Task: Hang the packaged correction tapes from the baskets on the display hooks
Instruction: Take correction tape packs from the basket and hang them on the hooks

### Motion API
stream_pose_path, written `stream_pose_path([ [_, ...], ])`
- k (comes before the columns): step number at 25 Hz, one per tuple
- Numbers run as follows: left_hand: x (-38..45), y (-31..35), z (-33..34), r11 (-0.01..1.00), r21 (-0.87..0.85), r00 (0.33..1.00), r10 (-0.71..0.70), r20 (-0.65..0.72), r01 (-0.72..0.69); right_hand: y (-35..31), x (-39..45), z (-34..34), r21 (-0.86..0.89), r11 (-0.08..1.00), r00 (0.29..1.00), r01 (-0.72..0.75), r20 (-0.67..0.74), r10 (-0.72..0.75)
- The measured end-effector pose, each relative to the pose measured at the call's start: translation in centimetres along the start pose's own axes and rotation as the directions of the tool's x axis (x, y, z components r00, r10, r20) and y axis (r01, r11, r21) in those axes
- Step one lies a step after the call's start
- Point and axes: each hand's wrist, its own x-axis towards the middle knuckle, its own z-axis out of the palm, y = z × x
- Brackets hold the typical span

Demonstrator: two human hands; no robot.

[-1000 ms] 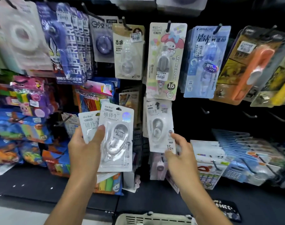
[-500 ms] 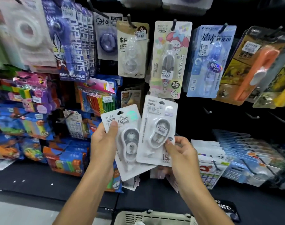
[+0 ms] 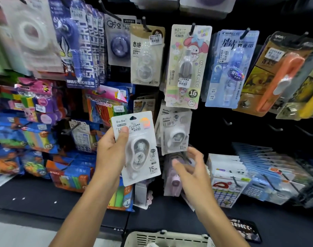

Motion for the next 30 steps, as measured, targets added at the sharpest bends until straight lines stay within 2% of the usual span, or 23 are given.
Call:
stream_pose_path([
  [2, 0.0, 0.2, 1.0, 0.998, -0.015, 0.994, -0.059, 0.092, 0.060, 0.0, -0.4, 0.7, 0.092, 0.995, 0.971, 0.031, 0.234, -0.052],
  [3, -0.1, 0.3, 1.5, 0.998, 0.040, 0.989, -0.049, 0.139, 0.044, -0.2, -0.3, 1.0, 0.131, 0.991, 0.952, 0.037, 0.297, -0.075],
  [4, 0.0, 0.4, 1.8, 0.985, 0.167, 0.986, 0.022, 0.167, -0.051, -0.4, 0.0, 1.3, 0.166, 0.985, 0.944, 0.036, 0.317, -0.088],
  [5, 0.4, 0.5, 1.7, 0.916, 0.343, 0.972, 0.150, 0.183, -0.206, -0.7, 0.3, 1.4, 0.211, 0.977, 0.945, 0.029, 0.311, -0.095],
  [6, 0.9, 0.6, 1.3, 0.777, 0.517, 0.933, 0.288, 0.215, -0.359, -0.9, 0.5, 1.4, 0.257, 0.966, 0.955, 0.019, 0.282, -0.094],
  [7, 1.5, 0.8, 0.7, 0.633, 0.625, 0.886, 0.382, 0.262, -0.457, -1.1, 0.5, 1.1, 0.283, 0.959, 0.967, 0.018, 0.237, -0.088],
  [8, 1.8, 1.1, 0.2, 0.551, 0.676, 0.867, 0.395, 0.305, -0.489, -1.0, 0.5, 0.7, 0.274, 0.961, 0.981, 0.028, 0.177, -0.080],
  [11, 2.1, 0.3, -0.7, 0.489, 0.745, 0.891, 0.218, 0.399, -0.453, -1.2, 0.1, -0.4, 0.163, 0.984, 0.996, 0.073, 0.047, -0.081],
  [14, 1.2, -1.1, -0.6, 0.459, 0.762, 0.872, 0.063, 0.485, -0.457, -1.6, -0.2, -1.1, 0.106, 0.989, 0.995, 0.099, -0.014, -0.098],
  [18, 1.2, -1.0, -0.9, 0.480, 0.738, 0.869, 0.115, 0.482, -0.473, -2.4, -0.2, -1.3, 0.011, 0.993, 0.991, 0.120, -0.062, -0.119],
  [20, 1.0, -1.0, -0.9, 0.485, 0.739, 0.874, 0.126, 0.470, -0.467, -2.1, 0.7, -1.1, -0.012, 0.999, 0.997, 0.034, -0.068, -0.035],
  [22, 0.1, -1.3, -0.8, 0.482, 0.762, 0.893, 0.114, 0.435, -0.432, -1.5, 1.6, -1.0, 0.109, 0.985, 0.989, -0.134, -0.048, 0.140],
  [24, -1.4, -2.2, -0.7, 0.484, 0.787, 0.913, 0.067, 0.403, -0.383, 1.1, 1.7, -1.7, 0.139, 0.966, 0.971, -0.220, -0.064, 0.230],
  [25, -2.4, -3.3, -0.6, 0.456, 0.810, 0.909, -0.002, 0.417, -0.370, 3.2, 0.7, -2.3, 0.116, 0.960, 0.963, -0.255, -0.062, 0.263],
  [27, -4.4, -6.4, -0.6, 0.345, 0.860, 0.853, -0.231, 0.467, -0.377, 8.7, -2.8, -2.8, 0.076, 0.918, 0.920, -0.390, -0.002, 0.392],
  [28, -5.7, -8.4, -0.7, 0.292, 0.877, 0.811, -0.350, 0.470, -0.382, 12.1, -5.1, -2.9, -0.011, 0.878, 0.877, -0.479, 0.042, 0.479],
  [29, -7.0, -10.7, -1.0, 0.247, 0.889, 0.768, -0.449, 0.457, -0.384, 15.5, -7.5, -3.1, -0.171, 0.839, 0.845, -0.517, 0.056, 0.532],
  [30, -8.5, -13.1, -1.5, 0.204, 0.902, 0.727, -0.537, 0.429, -0.381, 18.7, -9.6, -3.3, -0.355, 0.800, 0.844, -0.483, 0.054, 0.534],
])
